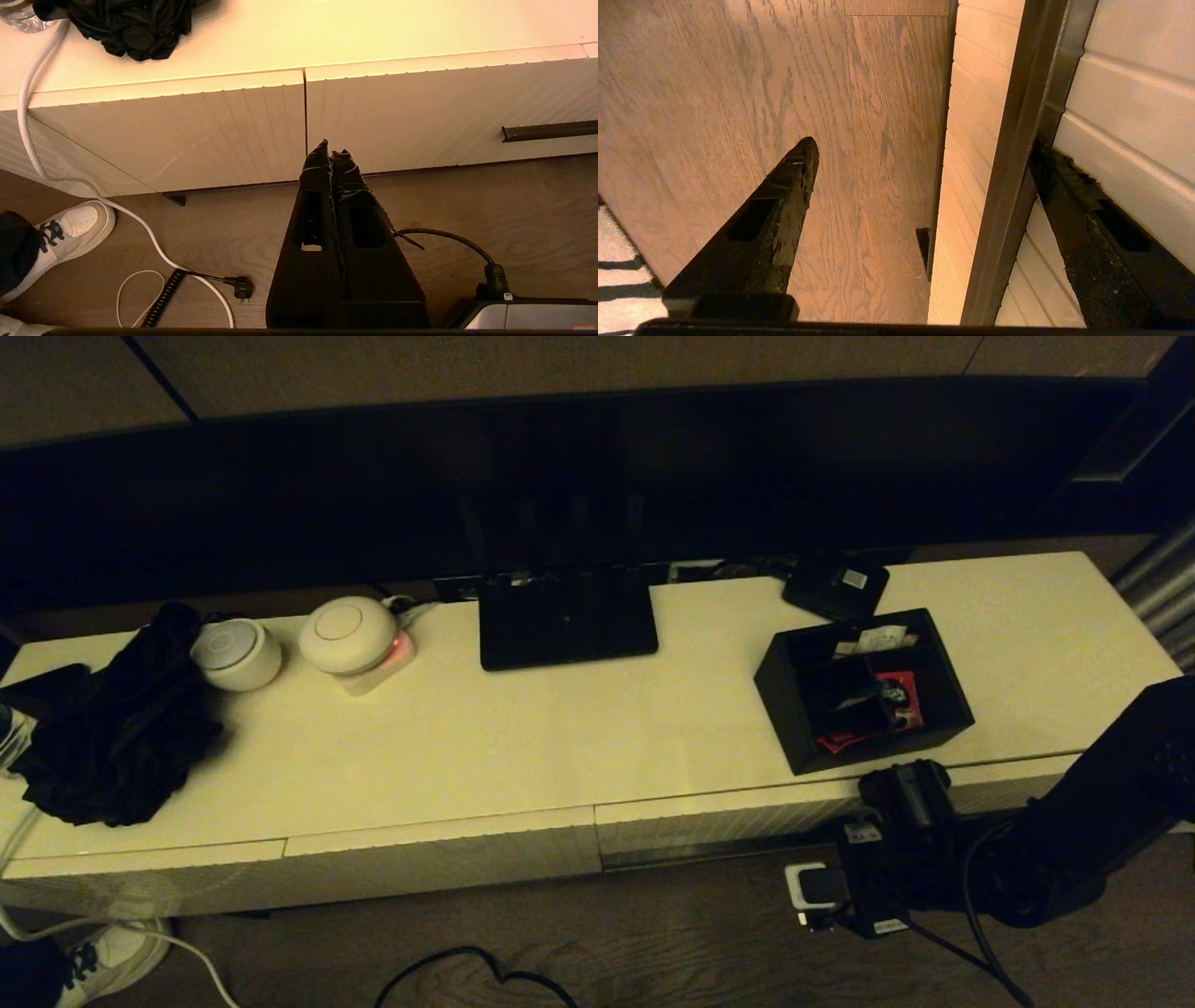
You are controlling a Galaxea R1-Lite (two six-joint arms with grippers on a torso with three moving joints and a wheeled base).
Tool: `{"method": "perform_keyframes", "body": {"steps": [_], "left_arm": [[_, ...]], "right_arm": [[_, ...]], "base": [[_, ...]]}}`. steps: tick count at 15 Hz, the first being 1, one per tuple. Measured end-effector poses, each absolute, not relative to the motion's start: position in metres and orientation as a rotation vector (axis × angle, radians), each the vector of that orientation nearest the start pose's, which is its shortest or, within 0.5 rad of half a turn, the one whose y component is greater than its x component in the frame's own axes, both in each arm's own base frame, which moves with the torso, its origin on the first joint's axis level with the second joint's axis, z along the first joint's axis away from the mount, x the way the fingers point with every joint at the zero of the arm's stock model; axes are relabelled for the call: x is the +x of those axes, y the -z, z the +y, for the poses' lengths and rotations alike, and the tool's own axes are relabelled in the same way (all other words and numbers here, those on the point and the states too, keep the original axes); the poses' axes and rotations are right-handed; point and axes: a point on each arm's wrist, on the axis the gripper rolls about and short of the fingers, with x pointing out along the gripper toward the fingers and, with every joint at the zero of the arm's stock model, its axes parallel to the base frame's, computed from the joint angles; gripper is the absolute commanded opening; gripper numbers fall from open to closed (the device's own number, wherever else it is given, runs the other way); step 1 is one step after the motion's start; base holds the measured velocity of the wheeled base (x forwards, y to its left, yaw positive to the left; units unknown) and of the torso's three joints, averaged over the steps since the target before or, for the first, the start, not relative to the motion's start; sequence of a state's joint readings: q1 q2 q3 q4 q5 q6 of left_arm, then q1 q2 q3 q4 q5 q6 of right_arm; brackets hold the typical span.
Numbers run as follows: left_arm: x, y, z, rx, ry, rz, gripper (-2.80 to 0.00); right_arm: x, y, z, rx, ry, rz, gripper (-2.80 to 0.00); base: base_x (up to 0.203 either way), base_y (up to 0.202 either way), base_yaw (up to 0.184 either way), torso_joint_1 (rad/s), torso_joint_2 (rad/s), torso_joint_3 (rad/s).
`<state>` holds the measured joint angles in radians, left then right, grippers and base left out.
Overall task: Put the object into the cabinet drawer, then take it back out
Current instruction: Open the drawer
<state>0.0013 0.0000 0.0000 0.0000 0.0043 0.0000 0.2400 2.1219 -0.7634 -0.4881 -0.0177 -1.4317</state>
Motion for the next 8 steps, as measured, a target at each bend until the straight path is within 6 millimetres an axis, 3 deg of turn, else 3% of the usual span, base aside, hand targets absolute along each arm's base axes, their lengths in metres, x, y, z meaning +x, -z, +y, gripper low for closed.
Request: {"method": "perform_keyframes", "body": {"steps": [8], "left_arm": [[-0.023,-0.075,0.000,0.000,-0.005,0.000,-2.80]], "right_arm": [[0.302,-0.011,0.074,-1.429,-0.859,0.633,0.00]], "base": [[0.000,0.000,0.000,0.000,0.00,0.000]]}}
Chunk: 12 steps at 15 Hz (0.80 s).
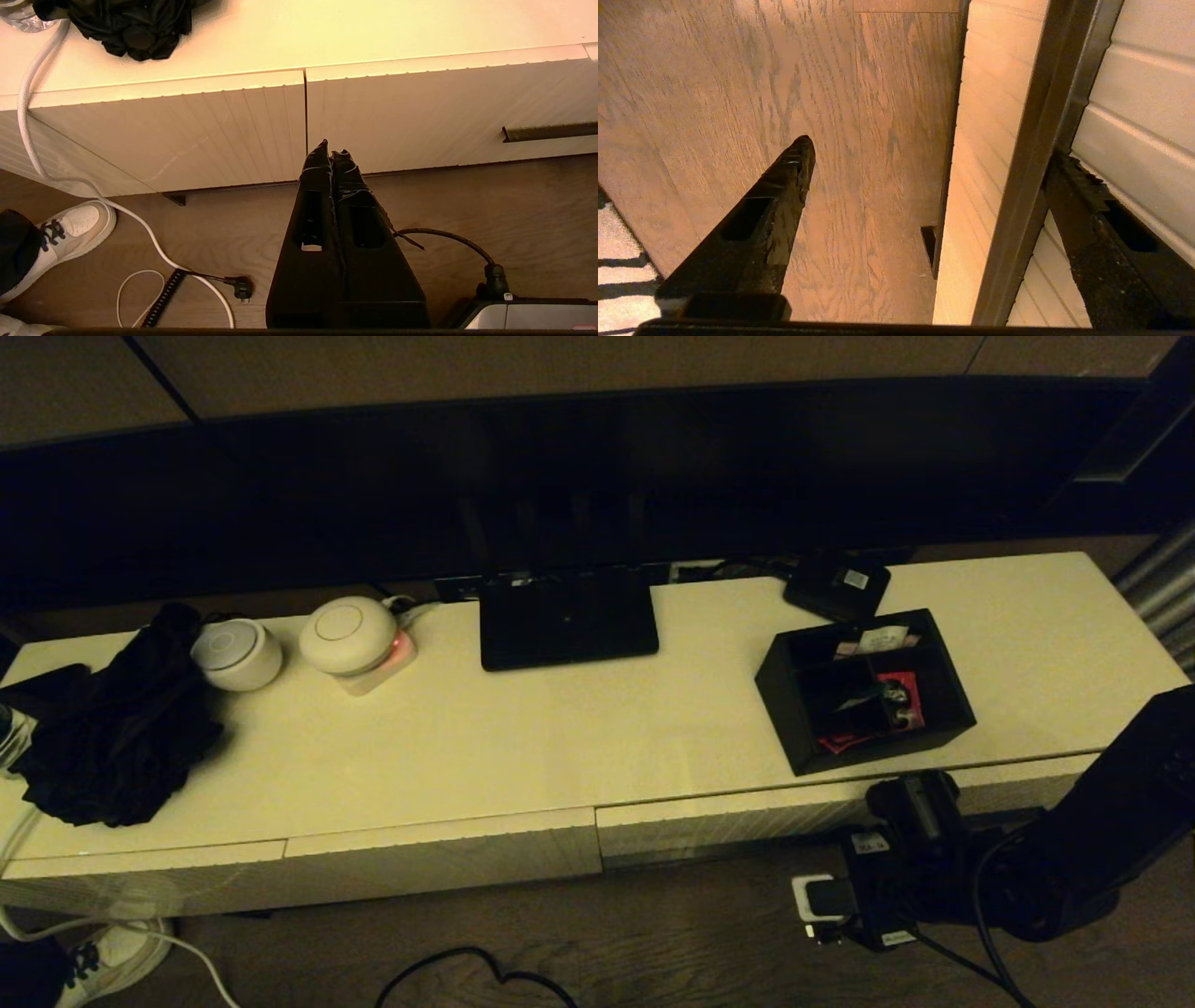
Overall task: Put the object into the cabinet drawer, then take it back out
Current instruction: Open the drawer
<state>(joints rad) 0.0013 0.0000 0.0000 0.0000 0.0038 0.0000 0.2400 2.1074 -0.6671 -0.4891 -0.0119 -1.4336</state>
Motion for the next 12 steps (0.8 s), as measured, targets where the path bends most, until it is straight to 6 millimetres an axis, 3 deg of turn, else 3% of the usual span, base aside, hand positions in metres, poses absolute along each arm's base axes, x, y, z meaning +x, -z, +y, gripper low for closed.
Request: {"method": "perform_keyframes", "body": {"steps": [8,12], "left_arm": [[-0.023,-0.075,0.000,0.000,-0.005,0.000,-2.80],[-0.023,-0.075,0.000,0.000,-0.005,0.000,-2.80]], "right_arm": [[0.266,-0.004,0.066,-1.406,-0.938,0.711,0.00],[0.248,-0.012,0.062,-1.396,-0.956,0.707,0.00]], "base": [[0.000,0.000,0.000,0.000,0.00,0.000],[0.000,0.000,0.000,0.000,0.00,0.000]]}}
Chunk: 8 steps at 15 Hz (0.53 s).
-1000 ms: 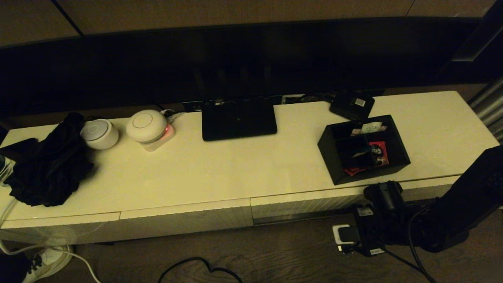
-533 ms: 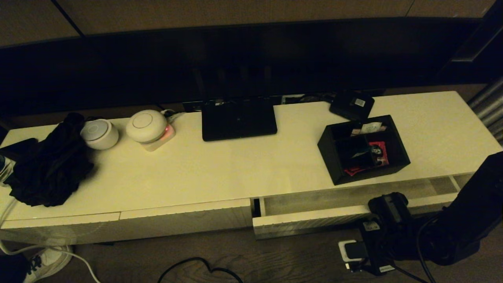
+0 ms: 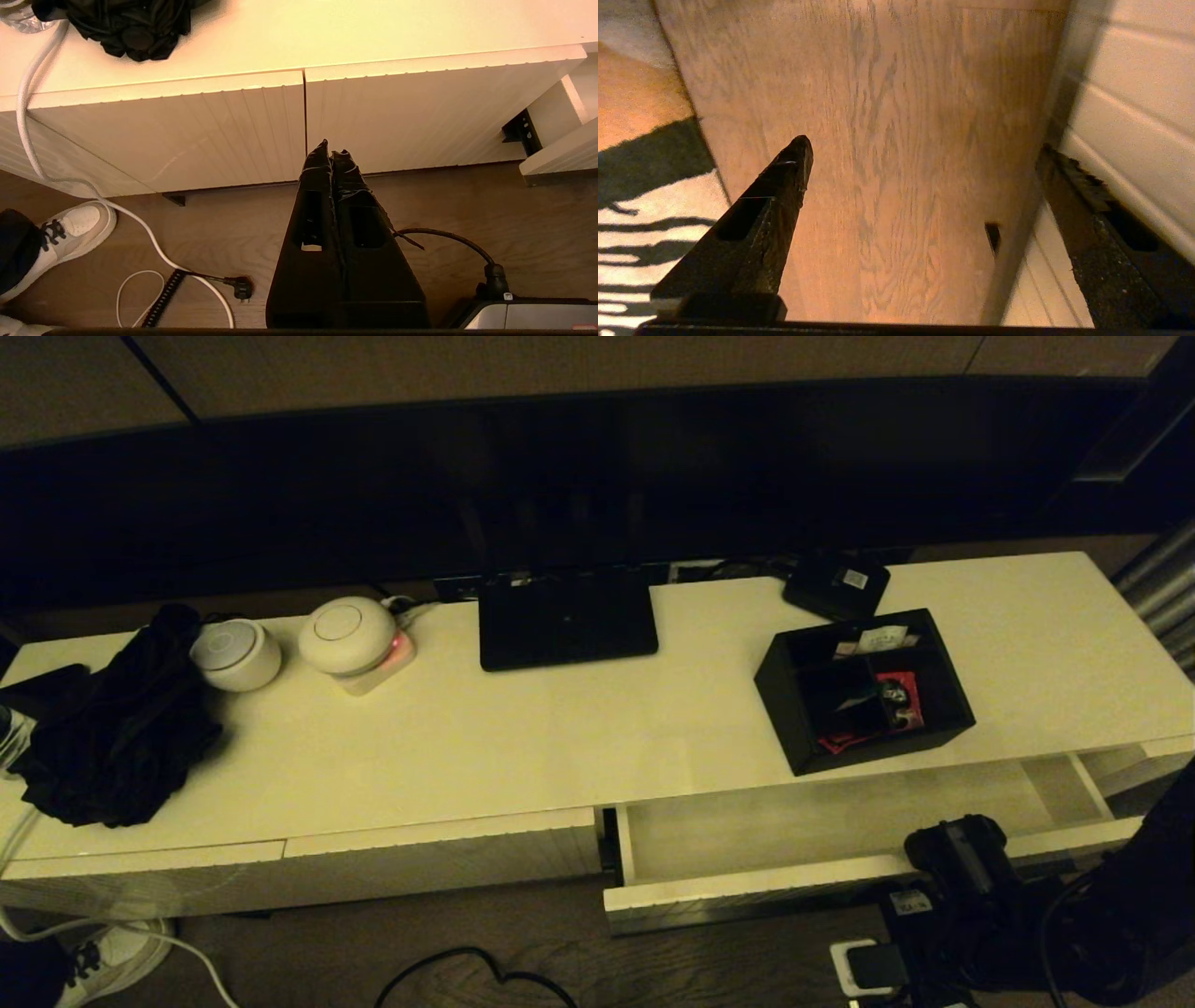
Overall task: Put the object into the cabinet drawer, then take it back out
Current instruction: Open the drawer
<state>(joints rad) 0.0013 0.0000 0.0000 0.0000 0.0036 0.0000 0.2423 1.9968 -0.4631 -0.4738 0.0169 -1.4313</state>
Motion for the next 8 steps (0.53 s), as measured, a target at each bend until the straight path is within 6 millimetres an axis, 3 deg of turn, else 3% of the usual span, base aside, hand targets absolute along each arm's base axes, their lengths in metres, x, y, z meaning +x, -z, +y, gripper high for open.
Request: {"method": "perform_keyframes", "body": {"steps": [6,7,8], "left_arm": [[-0.023,-0.075,0.000,0.000,-0.005,0.000,-2.80],[-0.023,-0.075,0.000,0.000,-0.005,0.000,-2.80],[-0.023,-0.075,0.000,0.000,-0.005,0.000,-2.80]], "right_arm": [[0.223,-0.033,0.055,-1.391,-0.946,0.668,0.00],[0.219,-0.037,0.053,-1.385,-0.947,0.662,-2.80],[0.215,-0.041,0.052,-1.379,-0.950,0.655,-2.80]], "base": [[0.000,0.000,0.000,0.000,0.00,0.000],[0.000,0.000,0.000,0.000,0.00,0.000],[0.000,0.000,0.000,0.000,0.00,0.000]]}}
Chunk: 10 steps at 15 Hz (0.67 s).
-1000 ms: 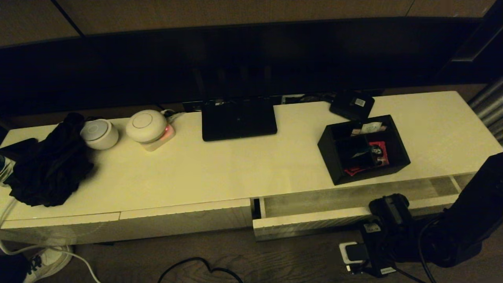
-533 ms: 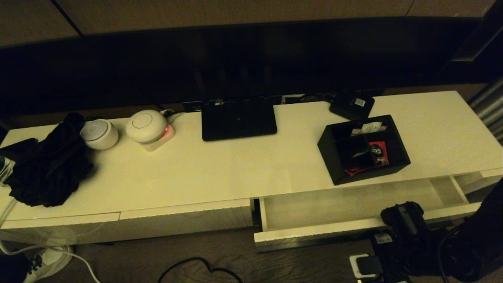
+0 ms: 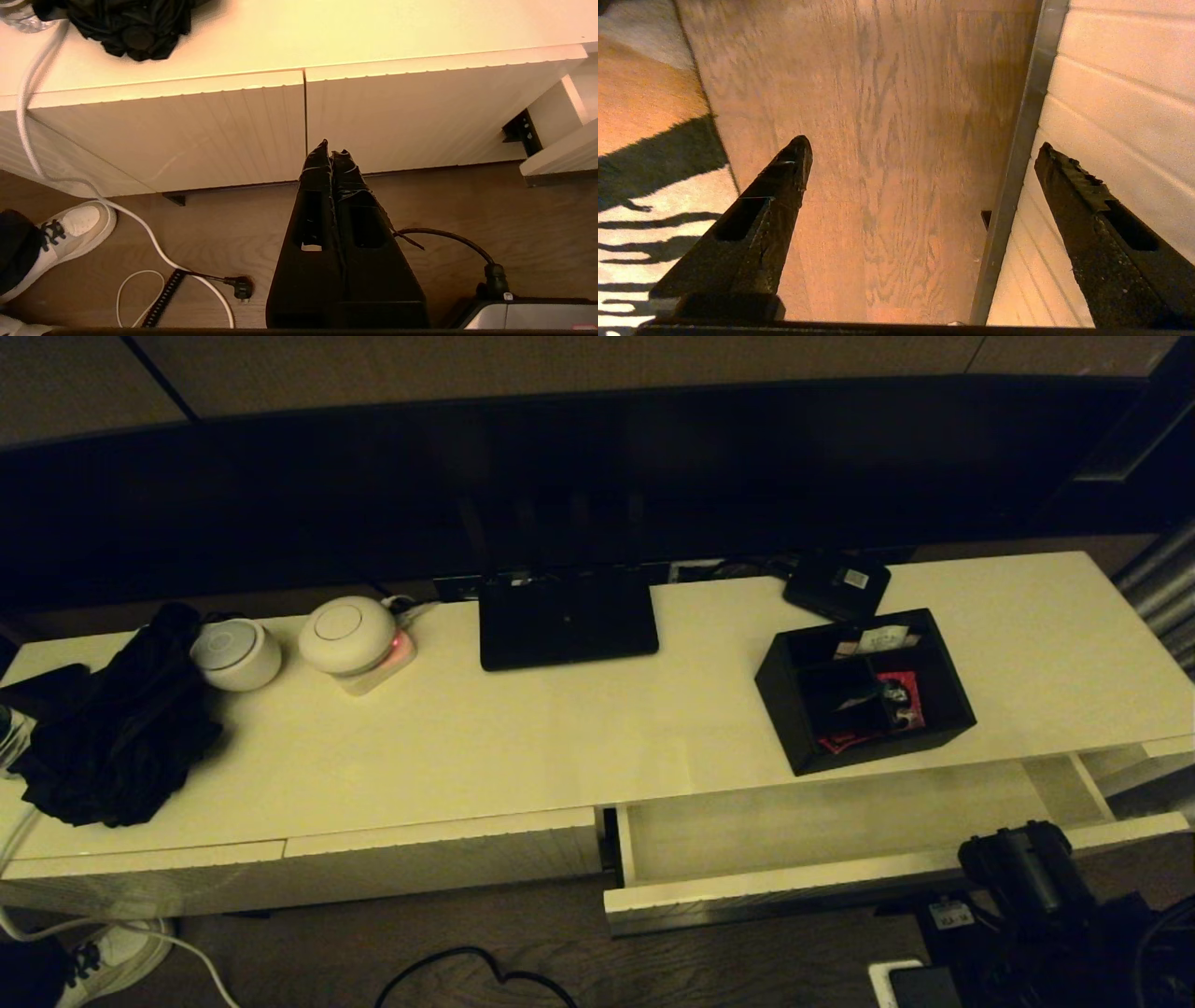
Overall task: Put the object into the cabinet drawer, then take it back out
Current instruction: Open the drawer
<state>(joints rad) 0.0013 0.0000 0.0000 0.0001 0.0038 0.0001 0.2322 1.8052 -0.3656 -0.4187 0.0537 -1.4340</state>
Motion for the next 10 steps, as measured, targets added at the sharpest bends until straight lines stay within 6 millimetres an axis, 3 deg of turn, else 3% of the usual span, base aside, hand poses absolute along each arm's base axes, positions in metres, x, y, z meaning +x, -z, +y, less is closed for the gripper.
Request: {"method": "perform_keyframes", "body": {"steps": [5,10], "left_arm": [[-0.023,-0.075,0.000,0.000,-0.005,0.000,-2.80],[-0.023,-0.075,0.000,0.000,-0.005,0.000,-2.80]], "right_arm": [[0.182,-0.073,0.041,-1.356,-0.933,0.663,-2.80],[0.127,-0.122,0.028,-1.164,-0.837,0.719,-2.80]], "base": [[0.000,0.000,0.000,0.000,0.00,0.000],[0.000,0.000,0.000,0.000,0.00,0.000]]}}
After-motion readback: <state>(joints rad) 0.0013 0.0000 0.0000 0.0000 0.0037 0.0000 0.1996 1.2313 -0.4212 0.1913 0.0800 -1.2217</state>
